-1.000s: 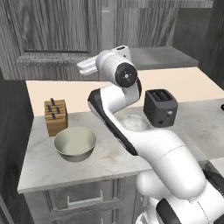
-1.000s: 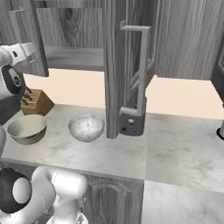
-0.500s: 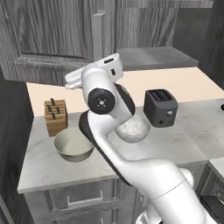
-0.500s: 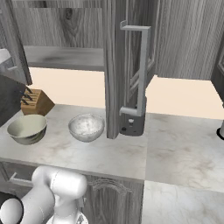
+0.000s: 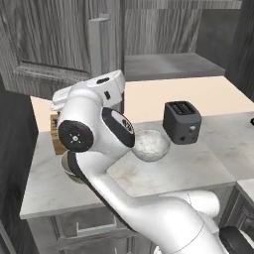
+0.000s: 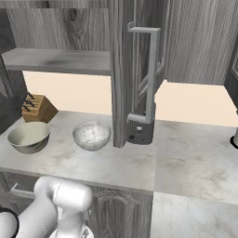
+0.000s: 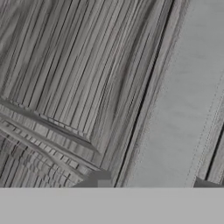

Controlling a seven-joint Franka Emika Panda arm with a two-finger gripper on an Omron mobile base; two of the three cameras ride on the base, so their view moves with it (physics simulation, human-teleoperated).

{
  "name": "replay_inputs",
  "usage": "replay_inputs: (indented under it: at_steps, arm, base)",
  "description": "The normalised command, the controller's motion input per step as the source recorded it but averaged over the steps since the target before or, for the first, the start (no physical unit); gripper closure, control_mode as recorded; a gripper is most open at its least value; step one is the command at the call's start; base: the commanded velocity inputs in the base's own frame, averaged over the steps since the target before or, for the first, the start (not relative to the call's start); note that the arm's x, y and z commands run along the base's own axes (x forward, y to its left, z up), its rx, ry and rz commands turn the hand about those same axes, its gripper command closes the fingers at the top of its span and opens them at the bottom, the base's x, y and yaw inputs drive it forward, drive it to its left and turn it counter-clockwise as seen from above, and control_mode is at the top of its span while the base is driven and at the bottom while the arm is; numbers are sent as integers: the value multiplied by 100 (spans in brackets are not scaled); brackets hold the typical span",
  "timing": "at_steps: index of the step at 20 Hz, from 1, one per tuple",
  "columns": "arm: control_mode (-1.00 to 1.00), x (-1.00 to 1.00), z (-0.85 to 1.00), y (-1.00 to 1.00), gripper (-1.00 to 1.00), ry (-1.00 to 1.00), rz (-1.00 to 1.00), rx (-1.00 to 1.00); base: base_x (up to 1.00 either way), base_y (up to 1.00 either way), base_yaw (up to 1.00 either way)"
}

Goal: Open the cabinet. Pick the bowls from the counter and place them in the cabinet. Then close the cabinet.

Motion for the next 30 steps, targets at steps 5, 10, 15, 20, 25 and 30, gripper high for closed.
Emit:
replay_inputs:
  at_steps: [5,10,15,20,25,30]
  arm:
    - [-100,-87,0,100,100,0,-9,0]
    - [-100,-41,9,38,-100,-1,-1,1]
    - [-100,-47,41,-66,-100,-1,0,4]
    - [-100,-34,26,-94,-100,1,0,9]
    - [-100,-24,21,-87,-100,1,0,9]
    - [-100,-85,30,-32,-100,-4,0,8]
  base:
    - [0,0,0]
    - [0,0,0]
    - [0,0,0]
    - [0,0,0]
    - [0,0,0]
    - [0,0,0]
